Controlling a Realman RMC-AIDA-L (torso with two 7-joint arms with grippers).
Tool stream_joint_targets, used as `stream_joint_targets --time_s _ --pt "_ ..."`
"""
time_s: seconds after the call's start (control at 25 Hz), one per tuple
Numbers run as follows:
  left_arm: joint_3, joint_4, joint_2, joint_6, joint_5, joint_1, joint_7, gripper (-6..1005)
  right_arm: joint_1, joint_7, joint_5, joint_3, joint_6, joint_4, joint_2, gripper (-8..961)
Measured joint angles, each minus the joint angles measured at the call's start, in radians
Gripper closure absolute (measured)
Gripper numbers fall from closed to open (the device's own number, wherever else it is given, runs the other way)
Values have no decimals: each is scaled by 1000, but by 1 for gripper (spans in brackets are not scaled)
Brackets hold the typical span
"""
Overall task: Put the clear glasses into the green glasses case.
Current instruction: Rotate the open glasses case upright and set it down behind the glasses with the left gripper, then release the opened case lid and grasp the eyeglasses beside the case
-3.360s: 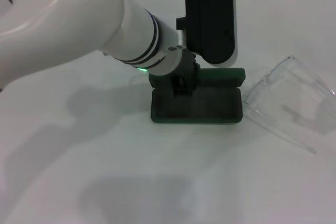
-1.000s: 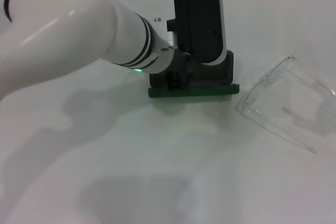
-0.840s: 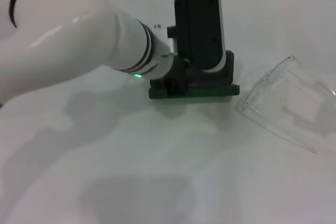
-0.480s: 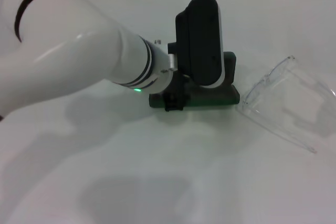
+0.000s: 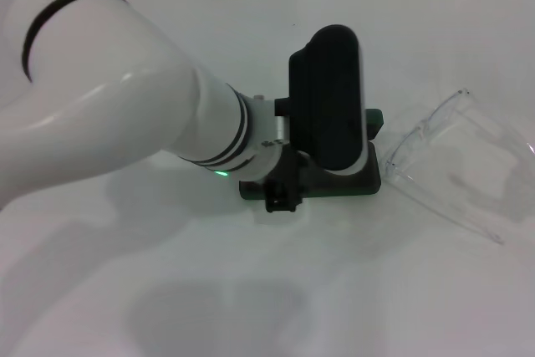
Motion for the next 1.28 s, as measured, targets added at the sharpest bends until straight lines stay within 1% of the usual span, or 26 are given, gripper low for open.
stream_joint_targets --time_s 0.08,0.12,0.16,0.24,0.36,0.44,0.56,0.6,0.64,0.72,0.8,0.84,0.92,1.0,1.08,1.16,1.2,1.24,1.28 --pt "1 42 0 29 -8 6 0 697 0 0 0 0 0 0 0 93" --pt "1 42 0 29 -8 6 0 697 0 0 0 0 0 0 0 93" --pt "-4 101 1 90 -30 6 -1 698 0 0 0 0 0 0 0 94" --pt "-12 135 2 121 -44 4 -2 699 0 0 0 0 0 0 0 94" --pt "-57 202 3 159 -70 4 -5 701 0 -1 0 0 0 1 0 94" --pt "-119 233 3 169 -98 5 -4 702 0 -2 0 0 0 2 0 93" --pt "-244 256 5 167 -163 3 24 704 0 -6 0 0 0 11 -1 93" --pt "-307 258 6 162 -204 4 51 704 0 -6 0 0 1 17 -2 93" --pt "-378 255 6 158 -276 9 92 705 0 -6 0 0 1 25 -4 93" --pt "-481 244 8 156 -388 19 154 706 2 -6 0 -1 3 38 -6 93" --pt "-628 216 11 161 -565 41 257 707 4 -4 0 -8 4 45 -6 94" --pt "-689 201 13 167 -628 54 301 708 5 0 -3 -9 4 45 -6 94" --pt "-778 174 15 183 -729 82 374 709 7 9 -8 -11 4 45 -5 94" --pt "-842 154 15 195 -805 114 427 710 12 33 -29 -11 7 46 -4 94" --pt "-916 106 14 212 -917 155 490 711 27 80 -100 -12 22 45 -1 94" --pt "-987 32 17 245 -1038 183 541 719 49 132 -192 -15 48 35 0 95" --pt "-1036 -30 23 281 -1122 193 571 725 58 152 -229 -16 55 30 1 95" --pt "-1079 -89 32 313 -1177 199 591 732 72 176 -265 -17 63 25 1 96" --pt "-1117 -160 46 352 -1223 201 612 739 85 199 -304 -20 66 20 1 96"
